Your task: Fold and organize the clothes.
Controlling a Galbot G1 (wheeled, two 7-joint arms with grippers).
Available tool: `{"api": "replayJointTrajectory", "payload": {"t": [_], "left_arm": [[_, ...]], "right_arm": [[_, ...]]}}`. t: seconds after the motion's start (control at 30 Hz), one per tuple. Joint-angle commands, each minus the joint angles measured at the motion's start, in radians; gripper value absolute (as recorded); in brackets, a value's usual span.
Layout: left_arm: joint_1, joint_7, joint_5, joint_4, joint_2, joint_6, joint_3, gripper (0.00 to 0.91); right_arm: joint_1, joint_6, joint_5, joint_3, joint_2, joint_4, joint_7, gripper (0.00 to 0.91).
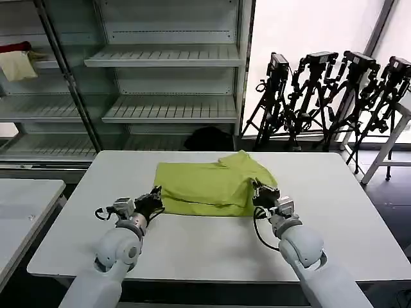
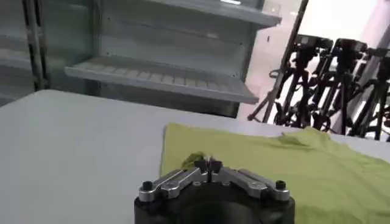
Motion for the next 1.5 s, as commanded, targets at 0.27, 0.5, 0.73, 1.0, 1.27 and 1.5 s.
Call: {"api": "replayJointTrajectory", "payload": {"t": [0.27,0.5,0.73,1.0,1.27,1.5], "left_arm": [[-0.033,0.004,0.023,0.069,-0.008,-0.003,0.006,0.524],[-0.043,0.007,0.033,0.06,-0.001,-0.003,0.01,0.907],[-0.018,0.006,0.034,-0.019,0.024,0.002,-0.001,0.907],[0.15,0.059,0.005,-0.163,0.102,0.049,-0.053,0.907],[0.248,0.101,0.005,-0.208,0.134,0.051,-0.096,0.907],[0.242,0.106,0.003,-0.193,0.135,0.051,-0.106,0.907]], "right_arm": [[0.034,0.027,-0.049,-0.015,0.018,-0.071,0.015,0.907],[0.053,0.042,-0.064,-0.014,0.029,-0.088,0.043,0.907],[0.063,0.053,-0.063,0.002,0.022,-0.053,0.054,0.907],[-0.194,-0.043,0.074,0.112,-0.095,0.197,0.069,0.907],[-0.45,-0.06,0.198,0.219,-0.149,0.338,0.108,0.907],[-0.474,-0.046,0.251,0.255,-0.121,0.31,0.133,0.907]]}}
